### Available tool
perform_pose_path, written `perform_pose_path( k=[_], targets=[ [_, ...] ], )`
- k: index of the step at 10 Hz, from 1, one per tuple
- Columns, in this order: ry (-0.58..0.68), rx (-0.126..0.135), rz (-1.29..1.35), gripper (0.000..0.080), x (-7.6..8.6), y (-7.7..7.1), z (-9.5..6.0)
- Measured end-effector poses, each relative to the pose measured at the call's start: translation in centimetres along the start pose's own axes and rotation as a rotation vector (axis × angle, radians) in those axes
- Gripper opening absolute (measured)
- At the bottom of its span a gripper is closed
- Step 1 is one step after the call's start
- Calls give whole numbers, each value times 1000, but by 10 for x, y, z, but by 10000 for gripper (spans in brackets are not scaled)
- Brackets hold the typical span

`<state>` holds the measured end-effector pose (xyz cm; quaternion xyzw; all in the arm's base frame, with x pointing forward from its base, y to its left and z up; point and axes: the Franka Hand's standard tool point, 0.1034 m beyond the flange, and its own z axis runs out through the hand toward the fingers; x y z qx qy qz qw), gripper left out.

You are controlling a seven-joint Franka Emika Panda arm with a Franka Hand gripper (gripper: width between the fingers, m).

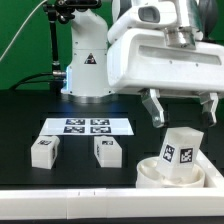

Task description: Assemble stool

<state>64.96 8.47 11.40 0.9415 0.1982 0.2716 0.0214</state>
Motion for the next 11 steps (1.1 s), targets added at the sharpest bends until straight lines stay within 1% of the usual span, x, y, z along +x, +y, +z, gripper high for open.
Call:
perform_pose_path(
  k=[1,3,5,6,7,8,9,10,11],
  targets=[
    [-8,1,0,649,1,2,0],
    [-11,2,1,649,0,2,2],
    [-33,12,-1,649,-1,-1,3],
    [-33,12,-2,649,-2,-1,3],
    [-60,22,-4,649,-4,-3,4],
    [-136,51,-7,649,-7,-9,6],
    [-198,74,-9,649,-5,-12,6],
    [-256,93,-3,649,-8,-15,6],
    [-336,118,6,649,-12,-19,6]
  ],
)
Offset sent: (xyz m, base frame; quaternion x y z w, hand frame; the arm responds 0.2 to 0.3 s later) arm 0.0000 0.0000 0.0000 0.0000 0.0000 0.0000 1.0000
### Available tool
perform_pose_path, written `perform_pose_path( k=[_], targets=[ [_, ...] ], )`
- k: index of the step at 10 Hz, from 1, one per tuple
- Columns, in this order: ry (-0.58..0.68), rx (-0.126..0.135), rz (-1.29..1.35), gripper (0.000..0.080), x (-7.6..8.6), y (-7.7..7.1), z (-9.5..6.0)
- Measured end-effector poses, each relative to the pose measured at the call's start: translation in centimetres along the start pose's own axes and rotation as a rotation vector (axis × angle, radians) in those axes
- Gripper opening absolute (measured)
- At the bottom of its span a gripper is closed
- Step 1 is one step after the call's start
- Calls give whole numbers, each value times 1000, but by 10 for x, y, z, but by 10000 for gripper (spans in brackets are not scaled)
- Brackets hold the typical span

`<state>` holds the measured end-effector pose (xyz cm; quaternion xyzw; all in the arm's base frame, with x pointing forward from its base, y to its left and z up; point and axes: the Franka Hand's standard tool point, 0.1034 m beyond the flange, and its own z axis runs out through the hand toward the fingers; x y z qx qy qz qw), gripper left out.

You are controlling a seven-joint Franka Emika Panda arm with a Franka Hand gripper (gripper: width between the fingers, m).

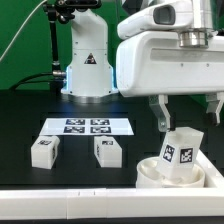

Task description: Assemble stool

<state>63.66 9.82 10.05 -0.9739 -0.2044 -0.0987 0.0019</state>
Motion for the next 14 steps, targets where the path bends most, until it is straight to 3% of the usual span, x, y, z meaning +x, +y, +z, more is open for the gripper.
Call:
perform_pose_path(
  k=[3,7,11,14],
  targets=[
    [-131,40,10,649,-2,-7,-1],
    [-104,25,-220,649,3,3,-2],
    [-117,32,-485,649,-1,7,-2],
    [-116,9,-815,649,0,15,1]
  ],
)
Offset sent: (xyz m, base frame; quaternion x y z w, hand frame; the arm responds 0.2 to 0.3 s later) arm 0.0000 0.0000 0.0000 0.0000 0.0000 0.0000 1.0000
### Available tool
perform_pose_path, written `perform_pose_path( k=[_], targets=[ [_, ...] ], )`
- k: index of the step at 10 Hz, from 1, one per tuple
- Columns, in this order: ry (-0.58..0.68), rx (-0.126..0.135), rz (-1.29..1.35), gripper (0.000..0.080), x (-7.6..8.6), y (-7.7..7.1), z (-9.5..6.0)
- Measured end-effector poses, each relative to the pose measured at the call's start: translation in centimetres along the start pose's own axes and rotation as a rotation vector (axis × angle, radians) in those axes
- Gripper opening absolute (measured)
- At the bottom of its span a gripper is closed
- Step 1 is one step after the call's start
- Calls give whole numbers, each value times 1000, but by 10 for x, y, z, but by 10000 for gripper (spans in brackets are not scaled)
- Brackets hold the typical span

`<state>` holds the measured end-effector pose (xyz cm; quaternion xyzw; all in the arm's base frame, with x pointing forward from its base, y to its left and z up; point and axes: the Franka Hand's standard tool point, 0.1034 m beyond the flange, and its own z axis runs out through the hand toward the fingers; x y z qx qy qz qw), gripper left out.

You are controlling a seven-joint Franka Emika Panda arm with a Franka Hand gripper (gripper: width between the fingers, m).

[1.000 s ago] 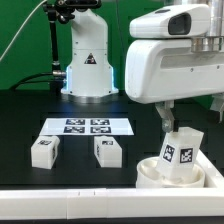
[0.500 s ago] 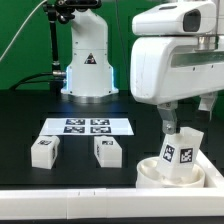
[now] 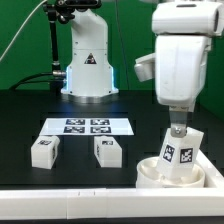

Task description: Assemble stool

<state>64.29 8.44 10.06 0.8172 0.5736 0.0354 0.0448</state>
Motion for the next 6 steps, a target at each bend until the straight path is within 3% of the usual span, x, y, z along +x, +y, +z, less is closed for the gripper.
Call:
perform_pose_path(
  k=[3,6],
  targets=[
    [-29,-15,-315,649,2,2,1],
    [-51,-6,-528,649,-2,0,9]
  ],
)
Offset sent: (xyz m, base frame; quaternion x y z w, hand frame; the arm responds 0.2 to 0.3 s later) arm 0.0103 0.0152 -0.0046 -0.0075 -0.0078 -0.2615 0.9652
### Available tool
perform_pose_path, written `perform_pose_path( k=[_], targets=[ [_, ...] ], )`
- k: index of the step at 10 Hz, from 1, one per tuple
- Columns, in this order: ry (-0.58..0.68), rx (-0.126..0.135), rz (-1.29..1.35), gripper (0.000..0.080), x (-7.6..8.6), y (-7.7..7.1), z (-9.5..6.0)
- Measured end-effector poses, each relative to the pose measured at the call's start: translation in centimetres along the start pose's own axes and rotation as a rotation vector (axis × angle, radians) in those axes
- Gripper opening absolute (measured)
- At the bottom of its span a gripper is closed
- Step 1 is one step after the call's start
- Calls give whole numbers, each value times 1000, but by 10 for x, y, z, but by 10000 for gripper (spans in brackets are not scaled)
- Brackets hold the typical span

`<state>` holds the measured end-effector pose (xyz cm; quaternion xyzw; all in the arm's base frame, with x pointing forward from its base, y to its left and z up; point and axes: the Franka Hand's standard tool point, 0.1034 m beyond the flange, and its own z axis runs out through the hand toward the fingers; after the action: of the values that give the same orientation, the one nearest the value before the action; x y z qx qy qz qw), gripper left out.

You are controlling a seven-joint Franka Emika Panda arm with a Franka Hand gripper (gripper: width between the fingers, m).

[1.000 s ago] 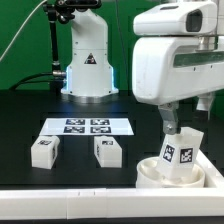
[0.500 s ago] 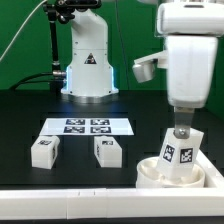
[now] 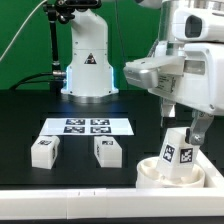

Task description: Assemble stool

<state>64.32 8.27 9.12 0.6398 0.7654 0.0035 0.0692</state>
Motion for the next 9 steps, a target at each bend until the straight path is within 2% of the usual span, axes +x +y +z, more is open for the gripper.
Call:
perform_pose_path(
  k=[2,4,6,7,8,9],
  targets=[
    [-19,7,-164,649,-3,-2,4],
    [-24,8,-200,649,-6,-2,5],
    [-24,8,-194,391,-8,-3,5],
    [-24,8,-193,391,-8,-3,5],
    [-24,8,-192,337,-8,-3,5],
    [-24,8,-184,337,-8,-3,5]
  ],
)
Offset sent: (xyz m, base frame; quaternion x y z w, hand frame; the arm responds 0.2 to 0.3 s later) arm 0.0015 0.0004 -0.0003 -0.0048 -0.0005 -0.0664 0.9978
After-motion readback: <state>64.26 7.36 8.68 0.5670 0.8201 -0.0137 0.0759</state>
